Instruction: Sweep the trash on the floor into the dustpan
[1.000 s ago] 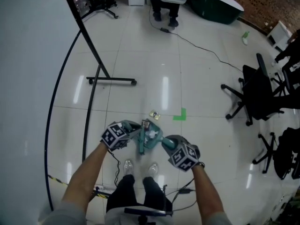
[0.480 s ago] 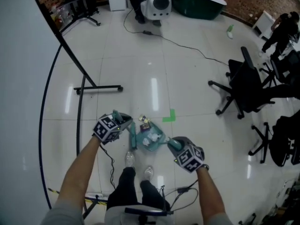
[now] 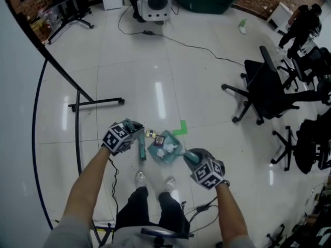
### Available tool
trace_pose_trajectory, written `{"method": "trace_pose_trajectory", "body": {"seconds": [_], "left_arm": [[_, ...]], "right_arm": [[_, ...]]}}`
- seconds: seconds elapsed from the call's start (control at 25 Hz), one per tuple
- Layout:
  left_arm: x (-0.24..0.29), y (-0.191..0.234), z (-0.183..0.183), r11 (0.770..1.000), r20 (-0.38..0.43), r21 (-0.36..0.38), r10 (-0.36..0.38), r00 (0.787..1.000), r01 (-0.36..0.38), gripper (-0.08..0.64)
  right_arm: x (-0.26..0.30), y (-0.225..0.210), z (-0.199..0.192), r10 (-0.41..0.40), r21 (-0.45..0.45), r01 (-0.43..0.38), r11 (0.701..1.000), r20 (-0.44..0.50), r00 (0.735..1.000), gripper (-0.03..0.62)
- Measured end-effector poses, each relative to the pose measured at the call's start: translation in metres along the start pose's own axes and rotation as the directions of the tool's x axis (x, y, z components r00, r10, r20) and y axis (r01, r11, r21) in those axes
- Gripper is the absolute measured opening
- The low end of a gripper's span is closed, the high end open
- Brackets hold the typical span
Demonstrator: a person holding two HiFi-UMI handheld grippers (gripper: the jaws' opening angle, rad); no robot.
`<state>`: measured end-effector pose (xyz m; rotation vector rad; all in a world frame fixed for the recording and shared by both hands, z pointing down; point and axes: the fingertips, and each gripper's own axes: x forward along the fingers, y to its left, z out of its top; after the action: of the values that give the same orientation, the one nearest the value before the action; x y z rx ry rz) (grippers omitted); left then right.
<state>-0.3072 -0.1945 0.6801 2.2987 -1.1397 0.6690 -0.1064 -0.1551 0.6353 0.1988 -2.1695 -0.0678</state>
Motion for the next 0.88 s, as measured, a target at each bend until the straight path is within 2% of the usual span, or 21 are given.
{"method": "trace_pose_trajectory", "body": {"seconds": [0.12, 0.28, 0.4, 0.52, 0.64, 0.88], "left_arm": [[0.019, -0.002, 0.005, 1.000, 0.007, -0.001, -0.022, 1.000, 0.022, 0.032], [0.042, -0.023, 0.016, 0.994, -0.024, 0.048, -0.099, 0.995, 0.100, 0.035], [0.054, -0.046, 0.021, 0.982, -0.027, 0.073, -0.172, 0.985, 0.174, 0.035], [0.060, -0.065, 0.032, 0.970, -0.016, 0.058, -0.235, 0.972, 0.236, 0.034], [0.059, -0.063, 0.037, 0.976, -0.026, 0.038, -0.214, 0.976, 0.215, 0.028], [0.042, -0.034, 0.047, 0.987, -0.051, 0.069, -0.144, 0.988, 0.148, 0.025]], "right_arm": [[0.007, -0.006, -0.001, 0.010, 0.003, -0.010, 1.000, 0.008, 1.000, 0.104], [0.009, -0.016, 0.000, 0.013, -0.008, -0.013, 1.000, 0.018, 1.000, 0.104], [0.010, -0.019, -0.005, 0.021, -0.009, -0.020, 1.000, 0.023, 1.000, 0.104], [0.008, -0.019, -0.008, 0.026, 0.002, -0.026, 1.000, 0.028, 0.999, 0.104], [0.007, -0.022, -0.008, 0.029, -0.007, -0.028, 1.000, 0.034, 0.999, 0.104], [0.000, -0.033, -0.014, 0.022, -0.014, -0.022, 1.000, 0.023, 1.000, 0.104]]}}
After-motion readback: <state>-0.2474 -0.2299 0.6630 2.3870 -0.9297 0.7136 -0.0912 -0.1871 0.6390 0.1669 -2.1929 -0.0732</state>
